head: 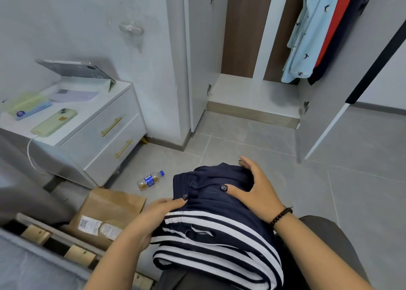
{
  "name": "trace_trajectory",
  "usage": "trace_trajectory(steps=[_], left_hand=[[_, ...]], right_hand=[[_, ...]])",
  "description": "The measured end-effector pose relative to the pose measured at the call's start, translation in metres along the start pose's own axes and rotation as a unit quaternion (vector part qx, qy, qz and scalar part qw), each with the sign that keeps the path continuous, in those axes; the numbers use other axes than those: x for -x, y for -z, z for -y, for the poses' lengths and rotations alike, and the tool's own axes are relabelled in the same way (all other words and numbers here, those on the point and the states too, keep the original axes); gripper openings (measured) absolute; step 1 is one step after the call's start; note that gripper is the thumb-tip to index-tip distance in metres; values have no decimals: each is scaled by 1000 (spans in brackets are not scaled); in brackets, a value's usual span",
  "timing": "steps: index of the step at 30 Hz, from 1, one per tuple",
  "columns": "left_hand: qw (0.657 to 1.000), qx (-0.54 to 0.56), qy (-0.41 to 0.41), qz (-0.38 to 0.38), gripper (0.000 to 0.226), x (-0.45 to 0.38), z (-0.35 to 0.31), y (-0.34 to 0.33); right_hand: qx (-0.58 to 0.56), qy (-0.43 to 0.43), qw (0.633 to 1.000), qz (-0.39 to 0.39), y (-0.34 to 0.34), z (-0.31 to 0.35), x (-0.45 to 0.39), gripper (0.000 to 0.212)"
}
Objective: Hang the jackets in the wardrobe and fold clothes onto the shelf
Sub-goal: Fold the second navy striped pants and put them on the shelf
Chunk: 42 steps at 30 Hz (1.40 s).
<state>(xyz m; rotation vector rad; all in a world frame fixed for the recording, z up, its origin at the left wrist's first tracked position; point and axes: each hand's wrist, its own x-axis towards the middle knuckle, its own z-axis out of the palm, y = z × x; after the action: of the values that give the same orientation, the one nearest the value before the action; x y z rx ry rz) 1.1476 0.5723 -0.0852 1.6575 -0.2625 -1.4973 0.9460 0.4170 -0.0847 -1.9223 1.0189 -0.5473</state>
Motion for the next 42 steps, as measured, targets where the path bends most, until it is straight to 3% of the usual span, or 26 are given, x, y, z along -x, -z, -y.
trace_trajectory(steps=[2, 5, 10, 13, 15, 19, 23, 26, 29, 32, 35, 40, 42], left_hand=[[999, 19, 31, 26, 51, 3, 3, -1], [996, 62, 51, 38, 55, 1, 8, -2], [995, 77, 57, 22, 46, -1, 11, 0], [1000, 14, 22, 4, 59, 6, -6, 8], [994, -91, -39, -52, 70, 10, -27, 11], [915, -334, -170, -151, 72, 2, -78, -15], [797, -518, -303, -67, 48, -13, -109, -85], [703, -656, -273, 22, 35, -28, -112, -134], [624, -756, -186, 69, 39, -47, -113, -159], [592, -787, -155, 73, 41, -64, -116, -166], [577, -799, -156, 72, 39, -75, -113, -168], [580, -801, -140, 45, 57, -85, -101, -168], [583, -802, -122, 37, 50, -88, -99, -169]], right_hand=[[19, -42, 999, 26, 0, -3, -6, 89], [-23, -113, 993, 28, 6, -7, -21, 63], [-94, -196, 971, -97, 11, -36, -26, 44], [-143, -274, 941, -140, 13, -56, -6, 34], [-209, -325, 911, -142, 14, -64, 14, 25], [-282, -355, 882, -131, 15, -60, 52, 16], [-296, -341, 888, -85, 15, -35, 81, 12], [-278, -346, 896, 2, 11, -14, 96, 23], [-266, -356, 893, 70, 11, 0, 106, 42], [-315, -359, 873, 98, 12, 5, 112, 52], [-319, -318, 889, 85, 11, 2, 115, 44], [-328, -288, 898, 62, 16, -1, 114, 39], [-336, -275, 897, 79, 17, 3, 116, 34]])
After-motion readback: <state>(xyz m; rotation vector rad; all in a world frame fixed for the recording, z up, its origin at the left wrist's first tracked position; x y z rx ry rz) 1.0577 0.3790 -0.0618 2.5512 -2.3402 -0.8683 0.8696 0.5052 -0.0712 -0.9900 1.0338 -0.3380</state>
